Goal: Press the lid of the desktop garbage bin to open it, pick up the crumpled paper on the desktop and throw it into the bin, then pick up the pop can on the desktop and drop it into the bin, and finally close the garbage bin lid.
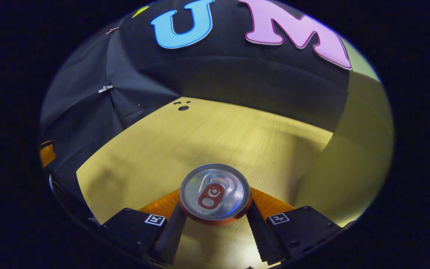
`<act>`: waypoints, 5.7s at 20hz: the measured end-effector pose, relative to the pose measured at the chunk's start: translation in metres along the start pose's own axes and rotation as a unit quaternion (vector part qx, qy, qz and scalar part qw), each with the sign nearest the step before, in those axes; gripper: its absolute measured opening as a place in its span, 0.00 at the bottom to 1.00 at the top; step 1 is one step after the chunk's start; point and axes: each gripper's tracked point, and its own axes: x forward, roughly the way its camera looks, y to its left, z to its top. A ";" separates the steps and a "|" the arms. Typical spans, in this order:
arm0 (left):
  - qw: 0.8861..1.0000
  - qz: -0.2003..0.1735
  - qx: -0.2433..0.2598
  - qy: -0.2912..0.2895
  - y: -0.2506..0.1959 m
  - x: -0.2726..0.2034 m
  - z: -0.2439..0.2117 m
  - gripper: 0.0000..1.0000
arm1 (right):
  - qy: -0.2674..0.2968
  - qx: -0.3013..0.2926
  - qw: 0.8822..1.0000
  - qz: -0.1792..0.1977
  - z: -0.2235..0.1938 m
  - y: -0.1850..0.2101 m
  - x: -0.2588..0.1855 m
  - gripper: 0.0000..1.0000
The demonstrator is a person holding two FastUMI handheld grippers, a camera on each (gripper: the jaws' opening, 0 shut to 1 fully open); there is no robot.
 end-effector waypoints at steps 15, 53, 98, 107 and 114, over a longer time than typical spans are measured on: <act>0.995 -0.094 0.006 0.044 -0.061 0.026 -0.041 0.96 | -0.101 0.058 0.993 0.014 0.067 -0.010 -0.149 0.84; 0.995 -0.070 0.009 0.069 -0.067 0.032 -0.067 0.96 | -0.190 0.026 0.958 -0.214 0.171 -0.228 -0.192 0.89; 0.990 -0.124 0.025 0.068 -0.097 0.027 -0.067 0.96 | -0.175 0.086 0.949 -0.246 0.222 -0.237 -0.246 0.97; 0.984 -0.146 0.063 0.075 -0.092 0.028 -0.071 0.96 | -0.117 0.133 0.955 -0.238 0.141 -0.210 -0.212 0.98; 0.983 -0.151 0.080 0.071 -0.079 0.030 -0.065 0.96 | -0.101 0.149 0.951 -0.252 0.117 -0.208 -0.201 0.99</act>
